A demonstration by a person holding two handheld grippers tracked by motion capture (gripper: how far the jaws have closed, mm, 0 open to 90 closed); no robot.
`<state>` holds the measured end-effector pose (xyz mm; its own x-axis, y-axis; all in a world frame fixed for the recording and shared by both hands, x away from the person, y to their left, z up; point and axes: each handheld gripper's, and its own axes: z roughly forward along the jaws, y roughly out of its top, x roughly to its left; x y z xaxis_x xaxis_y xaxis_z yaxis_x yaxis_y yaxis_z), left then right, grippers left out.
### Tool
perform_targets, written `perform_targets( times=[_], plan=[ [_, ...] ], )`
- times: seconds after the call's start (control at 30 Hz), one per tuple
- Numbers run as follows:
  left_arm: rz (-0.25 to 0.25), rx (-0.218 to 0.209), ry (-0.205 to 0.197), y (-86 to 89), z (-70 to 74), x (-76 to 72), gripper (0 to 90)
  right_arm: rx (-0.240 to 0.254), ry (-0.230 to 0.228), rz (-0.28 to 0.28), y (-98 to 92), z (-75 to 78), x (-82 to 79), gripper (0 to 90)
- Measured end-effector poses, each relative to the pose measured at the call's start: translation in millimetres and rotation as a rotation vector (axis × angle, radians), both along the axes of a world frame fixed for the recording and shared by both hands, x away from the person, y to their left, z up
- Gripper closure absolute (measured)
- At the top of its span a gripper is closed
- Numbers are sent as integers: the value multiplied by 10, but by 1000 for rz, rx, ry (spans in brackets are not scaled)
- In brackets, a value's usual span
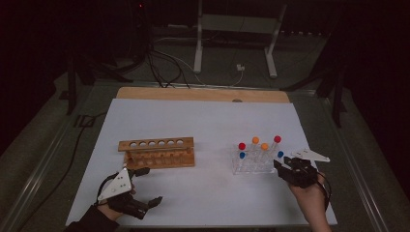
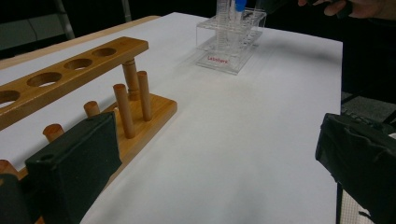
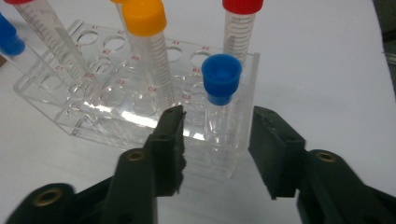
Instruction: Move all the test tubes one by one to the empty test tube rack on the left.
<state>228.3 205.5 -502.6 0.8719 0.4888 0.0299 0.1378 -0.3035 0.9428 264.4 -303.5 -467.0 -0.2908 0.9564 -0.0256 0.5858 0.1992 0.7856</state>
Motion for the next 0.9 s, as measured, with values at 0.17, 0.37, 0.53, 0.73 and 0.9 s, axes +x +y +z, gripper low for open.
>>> perform_targets(
  times=[0.17, 0.37, 0.53, 0.73, 0.9],
  plan=[
    [0, 1, 0, 1, -1, 0, 7, 1, -5, 0, 14, -3, 18, 636],
    [-1, 1, 2, -1, -1, -1, 7, 8, -4, 2, 21, -20, 47, 704],
    [0, 0, 3, 0, -2, 0, 7, -3, -10, -6, 34, -27, 70, 730],
    [-2, 1, 3, 0, -1, -1, 7, -43, -27, -20, 76, -39, 73, 759],
    [-2, 1, 4, -1, -2, -1, 7, -35, -36, -13, 56, -47, 65, 767]
  ],
)
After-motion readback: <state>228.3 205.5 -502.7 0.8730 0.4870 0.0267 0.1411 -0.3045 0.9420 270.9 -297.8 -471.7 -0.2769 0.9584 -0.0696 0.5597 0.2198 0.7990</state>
